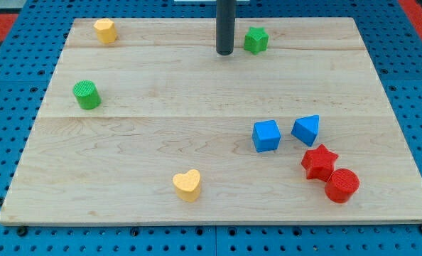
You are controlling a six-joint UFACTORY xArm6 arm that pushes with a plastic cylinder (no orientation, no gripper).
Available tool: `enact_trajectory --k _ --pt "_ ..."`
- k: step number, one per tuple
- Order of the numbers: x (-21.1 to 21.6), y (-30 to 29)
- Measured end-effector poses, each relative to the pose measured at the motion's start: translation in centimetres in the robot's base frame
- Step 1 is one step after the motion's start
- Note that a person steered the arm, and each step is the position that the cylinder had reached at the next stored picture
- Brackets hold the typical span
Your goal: Move the green circle closer to the green star
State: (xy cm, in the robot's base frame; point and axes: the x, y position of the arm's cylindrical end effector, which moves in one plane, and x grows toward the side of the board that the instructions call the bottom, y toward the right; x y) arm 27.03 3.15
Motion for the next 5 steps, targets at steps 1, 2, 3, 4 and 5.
enact_trajectory --k 1,2,3,4,5 --pt "-2.8 7.1" --pt "-2.5 7.7" --pt "3.8 0.3" --pt "9.8 -9.7" --pt "15.3 -19.2"
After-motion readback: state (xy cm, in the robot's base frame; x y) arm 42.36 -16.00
